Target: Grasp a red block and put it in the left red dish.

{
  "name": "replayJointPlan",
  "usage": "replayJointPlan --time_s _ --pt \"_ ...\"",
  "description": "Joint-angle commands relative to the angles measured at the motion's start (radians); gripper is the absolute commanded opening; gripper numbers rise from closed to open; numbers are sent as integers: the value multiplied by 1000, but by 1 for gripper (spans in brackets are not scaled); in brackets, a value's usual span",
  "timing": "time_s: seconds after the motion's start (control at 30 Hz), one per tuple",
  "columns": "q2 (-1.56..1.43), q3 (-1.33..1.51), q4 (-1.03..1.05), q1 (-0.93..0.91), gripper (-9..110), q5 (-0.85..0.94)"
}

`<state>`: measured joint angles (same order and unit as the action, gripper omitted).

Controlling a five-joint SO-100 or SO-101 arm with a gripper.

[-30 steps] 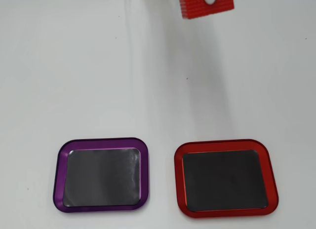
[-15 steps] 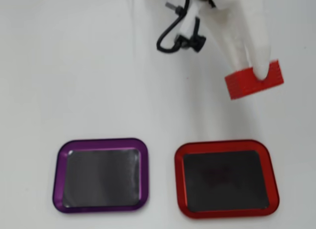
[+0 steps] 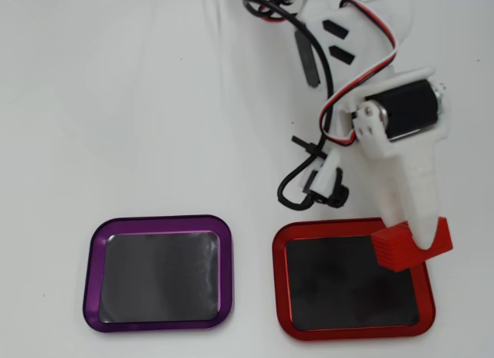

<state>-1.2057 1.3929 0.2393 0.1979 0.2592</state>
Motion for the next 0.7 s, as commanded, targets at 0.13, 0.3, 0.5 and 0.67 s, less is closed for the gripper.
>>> replayJointPlan --time_s 0.13,0.3,0.5,0.67 --pt "2 -74 9 5 0 8" --pt "0 -69 12 5 1 9" --pt "-2 -74 97 -12 4 5" --pt "-3 -74 100 -26 4 3"
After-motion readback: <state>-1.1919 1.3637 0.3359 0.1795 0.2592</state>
